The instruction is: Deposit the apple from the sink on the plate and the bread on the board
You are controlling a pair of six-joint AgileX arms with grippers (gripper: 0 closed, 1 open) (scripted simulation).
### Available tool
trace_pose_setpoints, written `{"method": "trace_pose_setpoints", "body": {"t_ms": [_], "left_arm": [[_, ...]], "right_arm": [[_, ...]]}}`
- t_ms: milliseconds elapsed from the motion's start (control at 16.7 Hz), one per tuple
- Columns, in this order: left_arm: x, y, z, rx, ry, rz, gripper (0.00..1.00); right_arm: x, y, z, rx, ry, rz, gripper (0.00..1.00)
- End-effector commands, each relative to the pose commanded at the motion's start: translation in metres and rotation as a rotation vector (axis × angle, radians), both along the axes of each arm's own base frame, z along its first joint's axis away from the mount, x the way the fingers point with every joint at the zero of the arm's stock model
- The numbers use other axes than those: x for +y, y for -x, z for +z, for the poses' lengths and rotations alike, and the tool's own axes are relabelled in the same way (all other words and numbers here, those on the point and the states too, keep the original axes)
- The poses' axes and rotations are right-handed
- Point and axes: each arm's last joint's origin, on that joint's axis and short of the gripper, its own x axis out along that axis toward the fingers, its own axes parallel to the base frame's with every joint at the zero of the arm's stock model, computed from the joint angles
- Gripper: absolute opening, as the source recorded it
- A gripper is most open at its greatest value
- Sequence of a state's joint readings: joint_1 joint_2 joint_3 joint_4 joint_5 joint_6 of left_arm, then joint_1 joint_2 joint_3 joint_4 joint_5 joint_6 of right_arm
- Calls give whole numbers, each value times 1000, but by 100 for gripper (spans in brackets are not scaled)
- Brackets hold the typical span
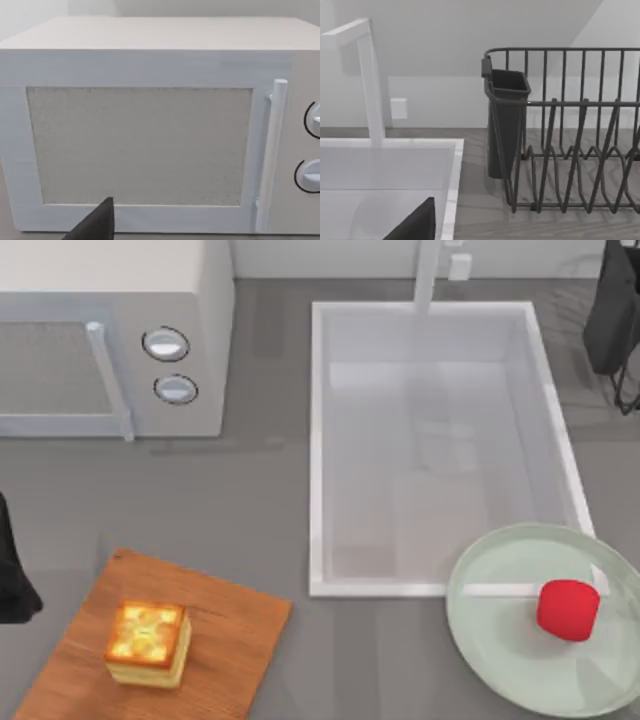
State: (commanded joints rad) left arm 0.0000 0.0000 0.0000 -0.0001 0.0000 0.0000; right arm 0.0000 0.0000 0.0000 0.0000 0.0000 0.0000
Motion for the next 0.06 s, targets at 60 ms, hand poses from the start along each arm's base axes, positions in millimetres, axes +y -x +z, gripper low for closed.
{"method": "trace_pose_setpoints", "body": {"t_ms": [60], "left_arm": [[0, 0, 0, 0, 0, 0, 100]], "right_arm": [[0, 0, 0, 0, 0, 0, 100]]}}
